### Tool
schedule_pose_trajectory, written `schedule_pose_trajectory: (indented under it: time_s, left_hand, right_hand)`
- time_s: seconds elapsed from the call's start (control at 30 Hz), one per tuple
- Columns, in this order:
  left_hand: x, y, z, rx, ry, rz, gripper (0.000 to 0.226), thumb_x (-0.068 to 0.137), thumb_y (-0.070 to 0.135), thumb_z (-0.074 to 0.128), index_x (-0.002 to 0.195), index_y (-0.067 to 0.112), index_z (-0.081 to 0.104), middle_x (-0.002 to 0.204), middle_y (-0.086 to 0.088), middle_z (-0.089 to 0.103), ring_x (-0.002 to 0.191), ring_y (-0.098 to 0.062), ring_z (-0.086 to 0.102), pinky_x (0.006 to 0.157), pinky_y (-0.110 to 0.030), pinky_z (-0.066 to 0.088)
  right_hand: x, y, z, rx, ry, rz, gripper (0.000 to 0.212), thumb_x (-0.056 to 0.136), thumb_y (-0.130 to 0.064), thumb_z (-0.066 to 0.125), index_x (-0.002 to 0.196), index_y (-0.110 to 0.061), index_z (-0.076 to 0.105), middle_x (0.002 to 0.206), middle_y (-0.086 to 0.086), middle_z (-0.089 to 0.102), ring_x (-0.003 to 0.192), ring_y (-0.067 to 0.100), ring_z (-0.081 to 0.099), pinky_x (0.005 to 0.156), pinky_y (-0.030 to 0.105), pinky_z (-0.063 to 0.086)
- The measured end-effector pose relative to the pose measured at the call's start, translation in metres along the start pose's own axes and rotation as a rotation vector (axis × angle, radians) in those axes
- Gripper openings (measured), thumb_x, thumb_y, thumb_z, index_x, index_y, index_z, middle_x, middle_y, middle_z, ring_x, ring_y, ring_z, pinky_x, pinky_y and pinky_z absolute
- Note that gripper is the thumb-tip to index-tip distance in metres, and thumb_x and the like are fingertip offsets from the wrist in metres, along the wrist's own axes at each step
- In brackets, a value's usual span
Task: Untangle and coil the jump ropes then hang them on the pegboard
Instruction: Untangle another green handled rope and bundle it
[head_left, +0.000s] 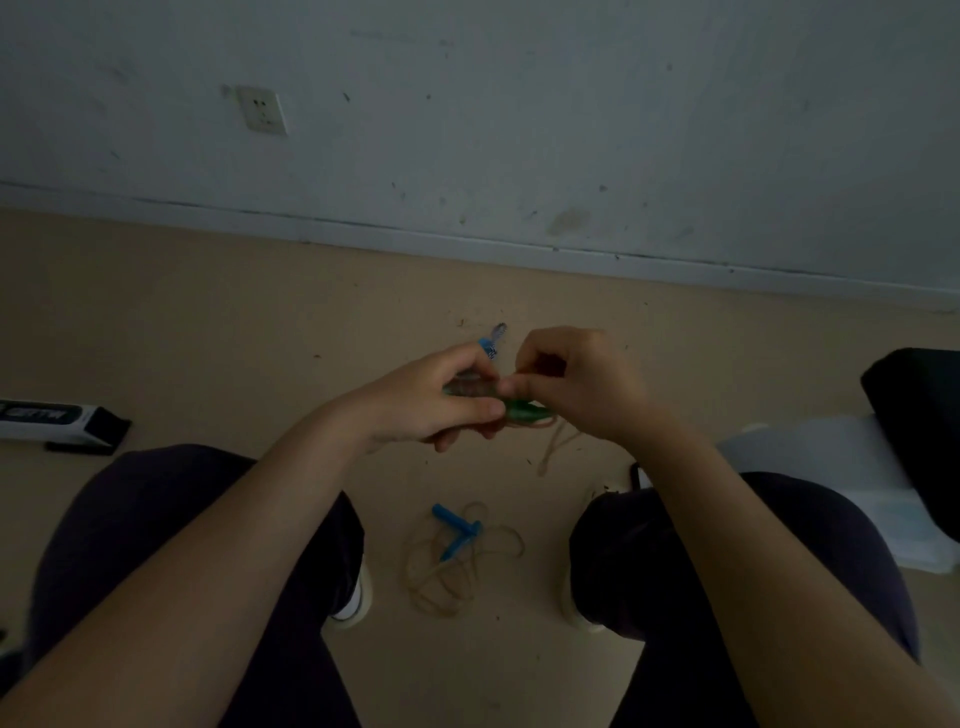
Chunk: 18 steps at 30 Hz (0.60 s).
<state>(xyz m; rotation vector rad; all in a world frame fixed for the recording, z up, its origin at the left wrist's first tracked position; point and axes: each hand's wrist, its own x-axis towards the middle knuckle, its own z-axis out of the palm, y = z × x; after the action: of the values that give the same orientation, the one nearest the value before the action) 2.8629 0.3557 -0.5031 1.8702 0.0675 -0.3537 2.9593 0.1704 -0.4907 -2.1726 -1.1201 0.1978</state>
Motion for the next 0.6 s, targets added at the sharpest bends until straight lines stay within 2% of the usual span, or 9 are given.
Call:
schedule_pose_trajectory:
  time_s: [0.07, 0.13, 0.23, 0.3, 0.33, 0.4, 0.5, 0.53, 0.6]
  left_hand:
    - [-0.001, 0.002, -0.001, -0.058, -0.018, -0.005, 0.013, 0.096, 0.028, 0.068, 0.103, 0.024, 0.058, 0.089, -0.004, 0.077, 0.051, -0.013, 0.053, 0.045, -0.019, 0.038]
    - [-0.002, 0.002, 0.001, -0.098, -0.021, 0.020, 0.016, 0.091, 0.031, 0.073, 0.098, 0.026, 0.060, 0.089, -0.008, 0.076, 0.050, -0.014, 0.053, 0.045, -0.021, 0.040]
    - [0.000, 0.001, 0.006, -0.076, 0.012, 0.064, 0.020, 0.087, 0.028, 0.077, 0.094, 0.022, 0.059, 0.084, -0.010, 0.076, 0.049, -0.016, 0.051, 0.044, -0.024, 0.042]
    - [0.001, -0.001, 0.008, -0.073, 0.058, 0.082, 0.019, 0.088, 0.024, 0.077, 0.095, 0.020, 0.059, 0.083, -0.009, 0.076, 0.049, -0.013, 0.052, 0.044, -0.023, 0.043]
    - [0.002, -0.001, 0.010, -0.081, 0.089, 0.090, 0.019, 0.088, 0.023, 0.077, 0.097, 0.019, 0.060, 0.083, -0.008, 0.076, 0.049, -0.011, 0.053, 0.044, -0.023, 0.043]
    - [0.002, -0.001, 0.012, -0.101, 0.159, 0.107, 0.022, 0.088, 0.022, 0.077, 0.102, 0.018, 0.060, 0.083, -0.008, 0.076, 0.049, -0.008, 0.055, 0.046, -0.023, 0.044]
    - [0.002, 0.000, 0.014, -0.116, 0.255, 0.132, 0.036, 0.087, 0.021, 0.078, 0.116, 0.023, 0.058, 0.086, -0.006, 0.071, 0.050, -0.003, 0.058, 0.047, -0.022, 0.045]
    - [0.002, 0.000, 0.014, -0.119, 0.270, 0.149, 0.043, 0.087, 0.020, 0.078, 0.124, 0.025, 0.057, 0.089, -0.002, 0.067, 0.051, -0.002, 0.059, 0.048, -0.022, 0.045]
    - [0.001, 0.000, 0.015, -0.132, 0.272, 0.197, 0.053, 0.088, 0.017, 0.077, 0.135, 0.027, 0.056, 0.092, 0.004, 0.064, 0.053, -0.002, 0.061, 0.048, -0.022, 0.046]
  right_hand:
    - [0.000, 0.002, -0.001, 0.133, -0.019, 0.038, 0.023, 0.079, -0.031, 0.079, 0.077, -0.014, 0.063, 0.070, -0.001, 0.058, 0.060, 0.003, 0.048, 0.059, 0.025, 0.043]
    - [0.000, 0.003, -0.001, 0.282, -0.025, 0.061, 0.026, 0.076, -0.030, 0.081, 0.083, -0.016, 0.060, 0.073, 0.001, 0.058, 0.063, 0.005, 0.050, 0.060, 0.027, 0.045]
    - [0.000, 0.005, 0.002, 0.436, -0.033, 0.094, 0.039, 0.073, -0.024, 0.085, 0.087, -0.020, 0.048, 0.077, 0.007, 0.055, 0.068, 0.018, 0.051, 0.062, 0.044, 0.048]
    - [0.001, 0.004, 0.004, 0.463, -0.036, 0.104, 0.039, 0.074, -0.024, 0.084, 0.084, -0.020, 0.046, 0.078, 0.016, 0.055, 0.069, 0.022, 0.051, 0.063, 0.050, 0.048]
    - [0.001, 0.003, 0.005, 0.465, -0.030, 0.108, 0.037, 0.074, -0.028, 0.083, 0.082, -0.020, 0.048, 0.077, 0.015, 0.055, 0.067, 0.021, 0.050, 0.062, 0.048, 0.047]
    - [0.001, 0.002, 0.005, 0.490, -0.010, 0.127, 0.032, 0.072, -0.038, 0.078, 0.078, -0.020, 0.052, 0.071, 0.003, 0.053, 0.063, 0.013, 0.049, 0.059, 0.037, 0.043]
    - [0.001, 0.000, 0.007, 0.583, 0.003, 0.174, 0.029, 0.074, -0.039, 0.075, 0.080, -0.017, 0.056, 0.069, -0.005, 0.055, 0.059, 0.006, 0.051, 0.054, 0.023, 0.044]
    - [0.000, -0.001, 0.007, 0.614, -0.004, 0.197, 0.031, 0.074, -0.039, 0.075, 0.082, -0.015, 0.057, 0.071, -0.001, 0.057, 0.061, 0.008, 0.055, 0.055, 0.026, 0.048]
    - [0.000, -0.002, 0.009, 0.701, -0.022, 0.241, 0.035, 0.074, -0.038, 0.075, 0.088, -0.010, 0.058, 0.080, 0.009, 0.061, 0.071, 0.020, 0.062, 0.069, 0.044, 0.056]
